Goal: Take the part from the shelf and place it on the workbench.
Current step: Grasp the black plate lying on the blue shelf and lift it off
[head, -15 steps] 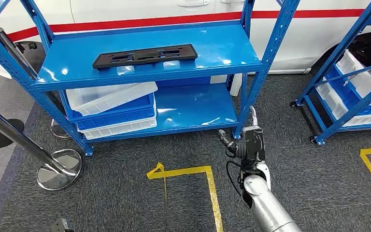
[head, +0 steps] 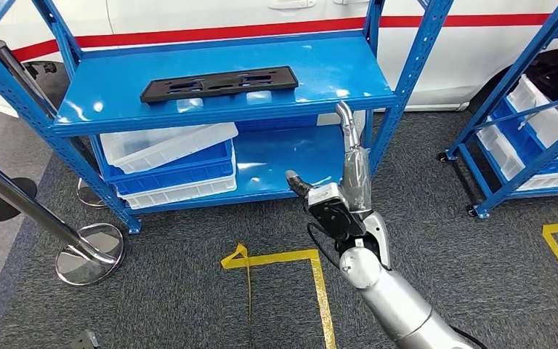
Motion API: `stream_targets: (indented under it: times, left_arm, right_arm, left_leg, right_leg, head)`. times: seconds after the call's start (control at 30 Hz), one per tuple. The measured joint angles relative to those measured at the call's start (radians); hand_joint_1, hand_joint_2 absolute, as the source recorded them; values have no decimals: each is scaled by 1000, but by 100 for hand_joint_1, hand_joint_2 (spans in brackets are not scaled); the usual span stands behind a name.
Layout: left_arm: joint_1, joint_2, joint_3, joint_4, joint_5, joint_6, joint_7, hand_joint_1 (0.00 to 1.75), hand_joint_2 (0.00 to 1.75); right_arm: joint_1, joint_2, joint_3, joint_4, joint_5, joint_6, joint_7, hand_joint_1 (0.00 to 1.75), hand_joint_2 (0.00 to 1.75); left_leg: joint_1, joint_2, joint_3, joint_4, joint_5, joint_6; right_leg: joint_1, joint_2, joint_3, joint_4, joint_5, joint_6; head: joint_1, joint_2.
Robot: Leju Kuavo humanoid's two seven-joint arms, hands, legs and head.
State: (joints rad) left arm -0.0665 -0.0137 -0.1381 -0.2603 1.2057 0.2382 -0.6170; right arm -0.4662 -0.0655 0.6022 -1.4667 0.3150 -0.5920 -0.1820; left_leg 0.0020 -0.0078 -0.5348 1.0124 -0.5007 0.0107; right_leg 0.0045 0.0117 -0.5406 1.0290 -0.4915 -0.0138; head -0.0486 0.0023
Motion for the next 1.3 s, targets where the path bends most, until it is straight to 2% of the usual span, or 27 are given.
stream_targets:
  times: [0.2,0.23,0.33,0.37,0.53,0.67,0.97,1.27,1.3]
  left_arm:
    - [-4,-11,0,2,6,21,-27,0,0]
    - [-4,-13,0,2,4,22,-33,0,44]
    - [-4,-17,0,2,-5,24,-62,0,175]
    - [-4,-18,0,2,-13,28,-71,0,175]
    - [8,-20,2,-16,-174,100,-84,0,175]
    - [26,-22,21,-46,-313,118,-85,0,175]
    - [37,-29,65,-78,-397,118,-85,0,175]
    - [36,-42,111,-78,-505,95,-85,0,175]
    - [36,-43,115,-78,-512,94,-85,0,175]
  right_arm:
    - [-45,5,76,-61,203,-21,46,0,175]
    - [-48,6,87,-66,229,-19,54,0,175]
    - [-51,9,114,-79,272,-10,69,0,44]
    - [-51,9,120,-82,276,-8,71,0,0]
    - [-47,7,133,-103,304,-13,80,0,0]
    - [-32,-2,133,-138,328,-21,80,0,0]
    - [-11,-19,133,-190,318,-26,77,0,0]
    - [17,-37,131,-238,238,-34,33,0,0]
    - [21,-40,130,-243,232,-31,30,0,44]
  left_leg:
    - [0,0,0,0,0,0]
    - [0,0,0,0,0,0]
    - [0,0,0,0,0,0]
    - [0,0,0,0,0,0]
    - [0,0,0,0,0,0]
    - [0,1,0,0,0,0]
    - [0,1,1,0,0,0]
    - [0,1,1,0,0,0]
    - [0,1,1,0,0,0]
  right_leg:
    - [0,0,0,0,0,0]
    - [0,0,0,0,0,0]
    - [0,0,0,0,0,0]
    - [0,0,0,0,0,0]
    - [0,0,0,0,0,0]
    - [0,0,0,0,0,0]
    - [0,1,0,0,0,0]
    - [0,1,0,0,0,0]
    - [0,1,0,0,0,0]
  head:
    - [0,0]
    - [0,0]
    - [0,0]
    - [0,0]
    - [0,0]
    - [0,0]
    - [0,0]
    - [0,0]
    - [0,0]
